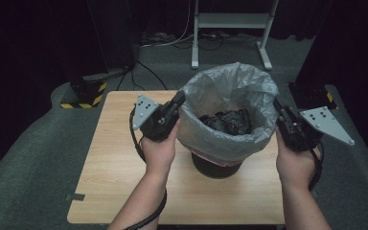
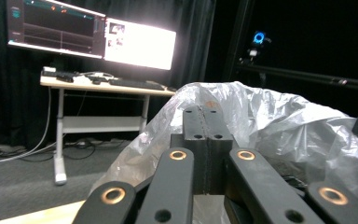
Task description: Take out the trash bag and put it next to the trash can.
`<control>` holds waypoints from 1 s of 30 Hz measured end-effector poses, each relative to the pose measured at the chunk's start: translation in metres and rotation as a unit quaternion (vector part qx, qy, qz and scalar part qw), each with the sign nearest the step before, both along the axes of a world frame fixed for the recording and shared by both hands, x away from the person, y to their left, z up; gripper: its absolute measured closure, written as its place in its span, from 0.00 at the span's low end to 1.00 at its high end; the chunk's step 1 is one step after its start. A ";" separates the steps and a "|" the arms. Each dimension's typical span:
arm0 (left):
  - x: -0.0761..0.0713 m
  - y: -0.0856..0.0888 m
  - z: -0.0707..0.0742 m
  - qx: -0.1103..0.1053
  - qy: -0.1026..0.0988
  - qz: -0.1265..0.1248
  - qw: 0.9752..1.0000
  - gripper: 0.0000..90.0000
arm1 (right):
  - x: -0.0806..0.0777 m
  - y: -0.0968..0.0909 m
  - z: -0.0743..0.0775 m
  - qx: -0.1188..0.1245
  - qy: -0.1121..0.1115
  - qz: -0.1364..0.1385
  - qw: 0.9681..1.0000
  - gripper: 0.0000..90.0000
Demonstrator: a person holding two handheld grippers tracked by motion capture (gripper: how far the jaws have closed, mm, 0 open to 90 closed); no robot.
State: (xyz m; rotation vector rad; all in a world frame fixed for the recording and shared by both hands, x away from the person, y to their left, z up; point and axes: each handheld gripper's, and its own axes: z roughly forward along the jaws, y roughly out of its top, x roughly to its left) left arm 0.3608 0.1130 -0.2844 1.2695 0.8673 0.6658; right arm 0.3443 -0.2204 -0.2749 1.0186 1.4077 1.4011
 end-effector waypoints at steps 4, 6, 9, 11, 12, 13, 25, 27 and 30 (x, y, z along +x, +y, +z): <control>-0.002 0.000 -0.002 0.002 -0.003 0.002 1.000 1.00 | -0.006 0.005 0.001 0.002 -0.024 -0.015 1.000 1.00; -0.004 0.000 -0.004 0.002 -0.007 0.002 1.000 1.00 | -0.010 0.008 0.000 0.001 -0.036 -0.023 0.999 1.00; -0.008 0.000 -0.005 0.000 -0.012 0.003 1.000 1.00 | -0.016 0.012 0.000 0.004 -0.053 -0.025 0.998 1.00; -0.008 0.000 -0.006 0.000 -0.012 0.004 1.000 1.00 | -0.019 0.015 0.001 0.001 -0.060 -0.025 0.998 1.00; -0.008 0.000 -0.006 0.000 -0.011 0.001 1.000 1.00 | -0.020 0.016 0.001 -0.001 -0.062 -0.025 0.998 1.00; -0.008 0.001 -0.007 0.001 -0.010 0.001 1.000 1.00 | -0.021 0.018 0.001 -0.001 -0.064 -0.025 0.998 1.00; -0.003 -0.001 -0.019 0.000 0.004 -0.014 1.000 1.00 | -0.029 0.062 -0.007 -0.020 -0.059 0.018 0.998 1.00; -0.004 -0.001 -0.020 0.001 0.005 -0.019 1.000 1.00 | -0.030 0.077 -0.010 -0.036 -0.054 0.028 0.998 1.00; -0.005 0.000 -0.021 -0.001 0.007 -0.023 1.000 1.00 | -0.032 0.099 -0.013 -0.069 -0.052 0.042 0.995 1.00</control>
